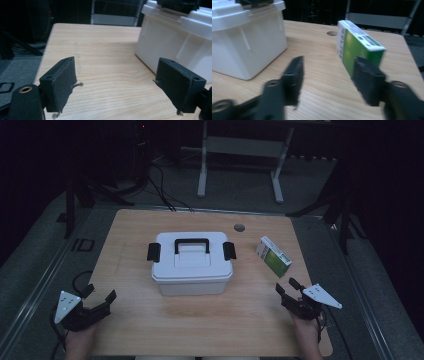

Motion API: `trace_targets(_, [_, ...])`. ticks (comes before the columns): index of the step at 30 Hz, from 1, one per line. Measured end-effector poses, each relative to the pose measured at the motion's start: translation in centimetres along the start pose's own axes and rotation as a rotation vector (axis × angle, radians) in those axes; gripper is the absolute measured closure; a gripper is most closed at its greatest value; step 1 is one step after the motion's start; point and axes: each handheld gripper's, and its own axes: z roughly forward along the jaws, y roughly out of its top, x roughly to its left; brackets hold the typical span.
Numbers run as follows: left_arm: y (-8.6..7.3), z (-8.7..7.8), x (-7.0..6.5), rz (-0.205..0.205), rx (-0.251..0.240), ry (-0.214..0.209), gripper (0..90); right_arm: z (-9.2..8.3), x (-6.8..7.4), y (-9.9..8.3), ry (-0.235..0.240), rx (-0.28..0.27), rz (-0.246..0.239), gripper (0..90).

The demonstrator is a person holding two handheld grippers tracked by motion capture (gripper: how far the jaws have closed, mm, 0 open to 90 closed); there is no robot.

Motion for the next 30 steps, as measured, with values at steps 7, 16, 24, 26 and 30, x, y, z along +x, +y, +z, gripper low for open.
trace_targets(7, [0.0,1.5,-0.6,0.017,0.036,-0.063,56.7,2.5,1.1,0.5,0.070,0.029,-0.014,82.7])
trace_targets(16, [0.5,4.3,-2.1,0.093,0.116,-0.112,82.6,5.9,3.1,1.1,0.131,0.068,-0.076,90.0])
trace_targets(24, [1.0,7.4,-2.9,0.105,0.196,-0.164,89.8,8.5,4.2,1.6,0.169,0.083,-0.080,90.0])
trace_targets(26, [1.2,8.1,-3.1,0.122,0.213,-0.169,89.9,9.1,4.3,1.6,0.176,0.084,-0.073,90.0])
trace_targets(30, [1.4,9.1,-3.4,0.127,0.214,-0.182,90.0,10.0,4.6,1.7,0.198,0.083,-0.047,90.0])
